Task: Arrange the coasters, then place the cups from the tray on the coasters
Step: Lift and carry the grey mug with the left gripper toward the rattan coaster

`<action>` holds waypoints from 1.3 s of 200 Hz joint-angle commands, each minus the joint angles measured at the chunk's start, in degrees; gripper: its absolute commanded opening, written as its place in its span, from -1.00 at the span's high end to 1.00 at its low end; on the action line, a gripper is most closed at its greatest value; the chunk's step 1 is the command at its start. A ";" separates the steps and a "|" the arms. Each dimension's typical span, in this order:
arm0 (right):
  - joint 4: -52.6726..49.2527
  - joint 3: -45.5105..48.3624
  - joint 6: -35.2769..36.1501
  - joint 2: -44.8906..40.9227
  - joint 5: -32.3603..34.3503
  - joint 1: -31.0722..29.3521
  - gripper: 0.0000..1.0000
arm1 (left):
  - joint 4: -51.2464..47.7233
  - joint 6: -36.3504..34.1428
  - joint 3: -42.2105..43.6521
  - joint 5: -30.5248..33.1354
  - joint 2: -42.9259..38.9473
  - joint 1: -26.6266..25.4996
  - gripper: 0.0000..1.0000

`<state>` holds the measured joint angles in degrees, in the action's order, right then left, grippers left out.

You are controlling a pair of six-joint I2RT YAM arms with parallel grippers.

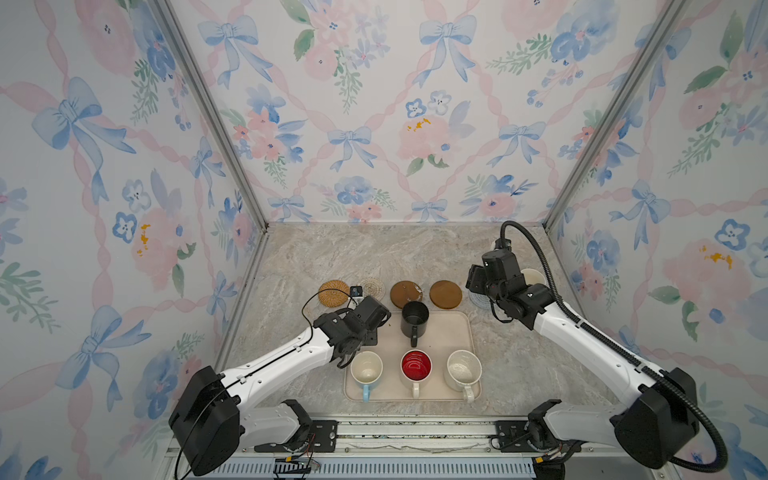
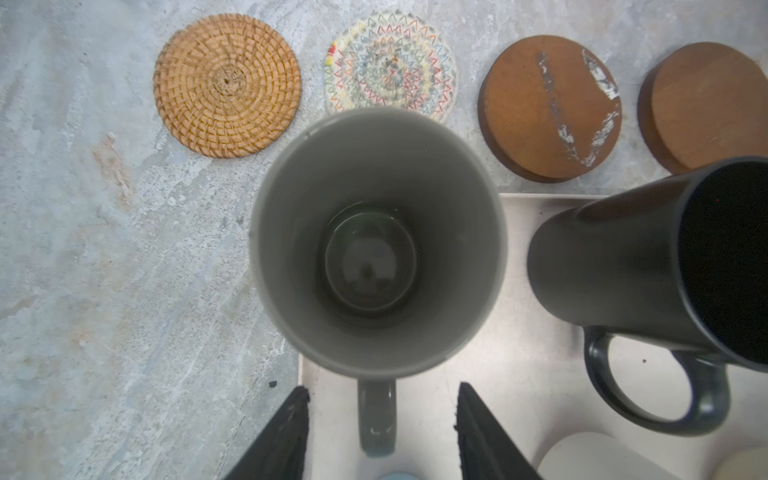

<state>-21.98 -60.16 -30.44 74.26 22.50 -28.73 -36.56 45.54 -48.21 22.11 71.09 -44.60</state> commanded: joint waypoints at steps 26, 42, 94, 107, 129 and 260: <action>0.64 0.60 1.08 0.01 0.26 0.06 -0.37 | -0.89 1.78 -0.05 3.18 1.45 0.74 0.02; 0.88 0.86 0.89 -0.16 0.18 0.41 -0.37 | -0.80 1.84 -0.25 3.81 1.91 1.01 0.03; 1.06 0.81 0.81 0.51 -0.26 0.61 -0.37 | -0.64 1.93 -1.18 4.26 4.56 1.36 0.11; 1.10 0.78 0.82 0.70 -0.27 0.60 -0.37 | -0.62 2.09 -1.36 4.33 5.21 1.36 0.15; 1.12 0.67 0.82 1.02 -0.31 0.69 -0.37 | -0.58 2.34 -1.54 4.76 5.63 1.43 0.28; 0.97 0.22 0.88 2.39 -0.71 1.22 -0.37 | -0.56 2.97 -2.64 6.96 4.77 1.28 1.00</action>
<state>-21.37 -60.05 -30.44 76.16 22.04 -28.12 -37.43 47.22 -49.30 24.77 76.99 -43.70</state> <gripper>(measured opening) 0.686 0.090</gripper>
